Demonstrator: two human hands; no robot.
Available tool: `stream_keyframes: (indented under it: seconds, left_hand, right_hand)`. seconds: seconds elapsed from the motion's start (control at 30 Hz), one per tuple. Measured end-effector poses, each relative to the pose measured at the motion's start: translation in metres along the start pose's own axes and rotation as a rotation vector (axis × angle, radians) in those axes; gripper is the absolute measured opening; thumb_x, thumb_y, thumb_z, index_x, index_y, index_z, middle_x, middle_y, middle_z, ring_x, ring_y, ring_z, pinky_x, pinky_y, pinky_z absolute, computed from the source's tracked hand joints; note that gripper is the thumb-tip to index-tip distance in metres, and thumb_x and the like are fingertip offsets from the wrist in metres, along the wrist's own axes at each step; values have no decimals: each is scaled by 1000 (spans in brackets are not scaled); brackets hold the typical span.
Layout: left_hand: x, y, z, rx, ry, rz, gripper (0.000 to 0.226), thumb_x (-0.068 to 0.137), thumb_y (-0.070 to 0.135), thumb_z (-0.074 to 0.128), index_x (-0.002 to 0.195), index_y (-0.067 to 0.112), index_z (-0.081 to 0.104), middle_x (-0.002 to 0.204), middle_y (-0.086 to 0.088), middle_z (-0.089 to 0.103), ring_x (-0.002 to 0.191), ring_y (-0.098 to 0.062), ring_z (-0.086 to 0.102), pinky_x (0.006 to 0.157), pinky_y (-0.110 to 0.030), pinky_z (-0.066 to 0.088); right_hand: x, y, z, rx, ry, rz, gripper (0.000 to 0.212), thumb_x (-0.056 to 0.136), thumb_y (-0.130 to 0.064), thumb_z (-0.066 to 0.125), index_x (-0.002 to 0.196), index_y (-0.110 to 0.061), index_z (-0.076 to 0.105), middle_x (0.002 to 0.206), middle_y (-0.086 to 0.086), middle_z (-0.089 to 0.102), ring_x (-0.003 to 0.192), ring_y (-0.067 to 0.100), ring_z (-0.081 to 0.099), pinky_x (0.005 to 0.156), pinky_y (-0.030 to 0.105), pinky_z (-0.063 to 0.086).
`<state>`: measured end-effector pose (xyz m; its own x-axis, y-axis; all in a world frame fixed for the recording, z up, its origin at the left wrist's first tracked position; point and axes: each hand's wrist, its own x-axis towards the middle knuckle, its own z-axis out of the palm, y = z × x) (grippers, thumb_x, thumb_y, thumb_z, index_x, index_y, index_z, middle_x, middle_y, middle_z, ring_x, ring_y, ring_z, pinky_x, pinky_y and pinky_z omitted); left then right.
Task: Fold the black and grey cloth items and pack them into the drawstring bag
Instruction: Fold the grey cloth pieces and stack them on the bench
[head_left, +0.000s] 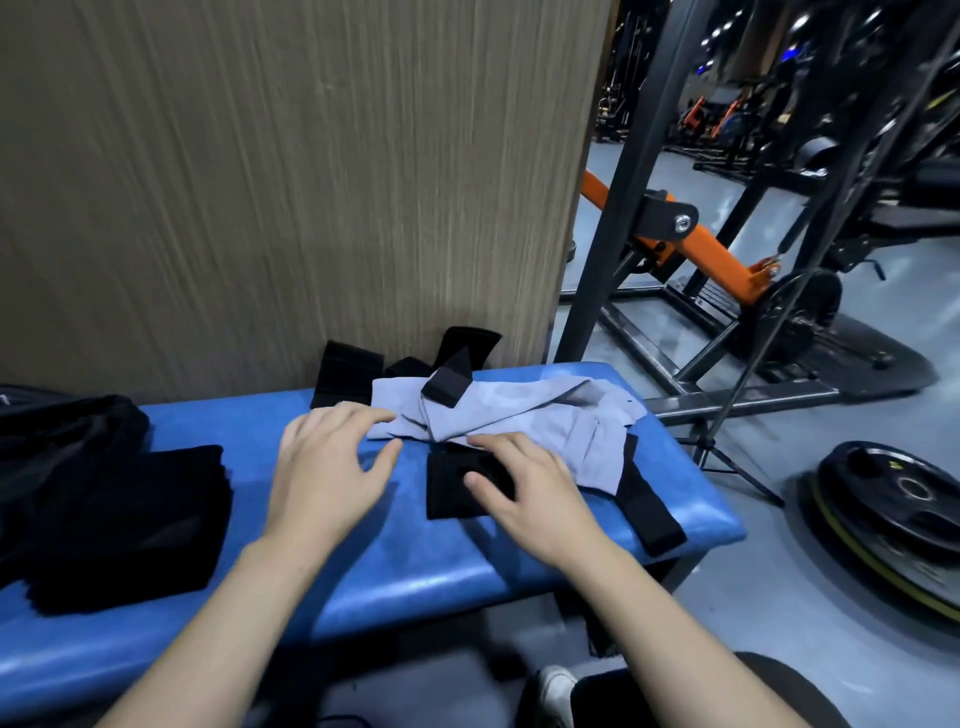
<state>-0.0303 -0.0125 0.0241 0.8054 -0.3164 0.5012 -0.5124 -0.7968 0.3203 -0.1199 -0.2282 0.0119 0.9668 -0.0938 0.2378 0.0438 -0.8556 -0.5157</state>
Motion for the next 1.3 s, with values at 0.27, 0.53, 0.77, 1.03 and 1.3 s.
stream_keyframes:
  seconds: [0.27,0.53,0.77,1.03,1.3]
  left_hand:
    - [22,50,54,-108,-103,18,32,84,39,68,115,33,66,115,16,62,107,-16,54,88,-27,35]
    - [41,45,85,-157,-181,-123,40,85,32,69,125,33,60,122,16,53,114,-14,50,91,-29,44]
    - [45,38,92,-110,-197,-136,39,83,17,68,118,34,63,118,16,52,110,-14,51,81,-26,38]
    - [49,40,74,-261,-95,-204,18,88,19,67,94,35,70,98,16,63,95,-9,55,72,-30,45]
    - [52,46,52,-534,152,-159,17,94,12,61,95,28,69,97,14,63,81,-7,61,68,-26,49]
  right_hand:
    - [19,63,-36,-145,195,69,40,93,-47,53,129,-31,57,125,-8,58,115,19,56,102,39,37]
    - [67,114,-41,-126,292,275,51,81,-41,68,129,-33,52,123,-5,56,107,22,60,98,47,43]
    - [87,122,-38,-73,309,445,30,89,-32,59,118,-28,63,109,-3,63,103,22,60,101,48,41]
    - [85,106,-48,23,548,305,9,91,-22,58,88,-21,67,94,-4,65,88,21,61,86,47,49]
    - [68,89,-70,117,724,196,14,90,-13,62,97,-23,69,102,-3,59,70,4,54,74,33,49]
